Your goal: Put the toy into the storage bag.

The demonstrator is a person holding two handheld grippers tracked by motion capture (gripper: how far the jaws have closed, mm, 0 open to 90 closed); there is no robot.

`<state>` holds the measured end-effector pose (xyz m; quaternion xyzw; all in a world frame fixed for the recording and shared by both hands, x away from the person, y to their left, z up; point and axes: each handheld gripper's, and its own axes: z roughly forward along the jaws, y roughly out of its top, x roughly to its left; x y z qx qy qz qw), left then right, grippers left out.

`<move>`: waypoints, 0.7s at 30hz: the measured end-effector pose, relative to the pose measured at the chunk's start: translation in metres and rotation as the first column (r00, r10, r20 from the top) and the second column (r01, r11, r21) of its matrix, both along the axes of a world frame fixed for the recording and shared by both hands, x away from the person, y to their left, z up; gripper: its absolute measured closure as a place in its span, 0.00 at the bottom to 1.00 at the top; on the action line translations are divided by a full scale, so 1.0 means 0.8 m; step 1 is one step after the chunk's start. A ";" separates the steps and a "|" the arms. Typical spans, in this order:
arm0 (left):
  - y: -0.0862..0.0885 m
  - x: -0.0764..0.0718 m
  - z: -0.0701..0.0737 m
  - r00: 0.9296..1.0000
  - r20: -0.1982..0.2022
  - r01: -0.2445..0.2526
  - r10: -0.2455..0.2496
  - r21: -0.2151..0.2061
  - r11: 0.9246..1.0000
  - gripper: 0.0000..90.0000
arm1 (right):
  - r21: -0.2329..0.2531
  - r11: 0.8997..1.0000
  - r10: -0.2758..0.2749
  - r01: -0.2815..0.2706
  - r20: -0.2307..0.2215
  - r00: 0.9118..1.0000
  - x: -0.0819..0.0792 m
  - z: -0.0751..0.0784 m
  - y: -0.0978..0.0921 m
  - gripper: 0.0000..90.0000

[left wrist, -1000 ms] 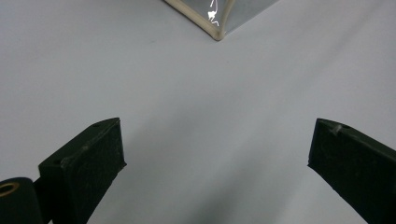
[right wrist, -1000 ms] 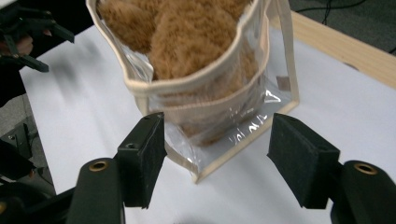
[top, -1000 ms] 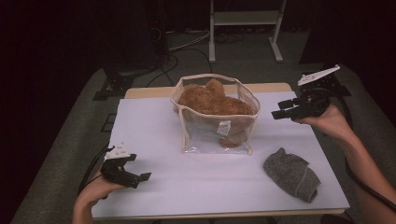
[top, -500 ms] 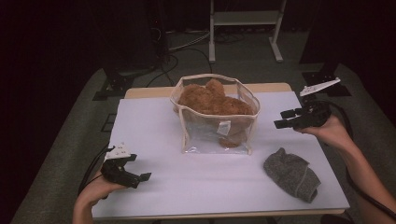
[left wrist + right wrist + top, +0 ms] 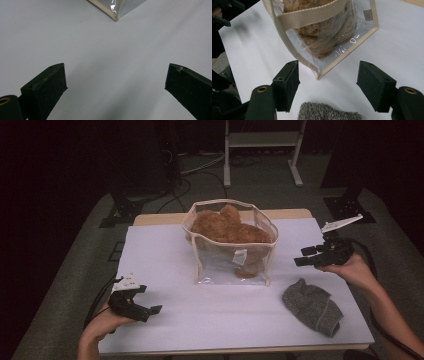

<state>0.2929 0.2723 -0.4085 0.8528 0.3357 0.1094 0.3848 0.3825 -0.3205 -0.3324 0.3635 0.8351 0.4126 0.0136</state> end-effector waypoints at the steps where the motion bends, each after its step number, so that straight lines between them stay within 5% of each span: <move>1: 0.000 0.000 0.000 1.000 0.000 0.000 0.000 0.000 1.000 0.03 | 0.000 1.000 0.001 -0.001 -0.002 1.000 -0.001 -0.002 -0.001 0.36; 21: -0.001 0.000 0.000 1.000 0.001 0.000 0.000 0.001 1.000 0.03 | 0.037 0.999 -0.016 0.018 -0.044 0.999 -0.018 -0.045 -0.012 0.35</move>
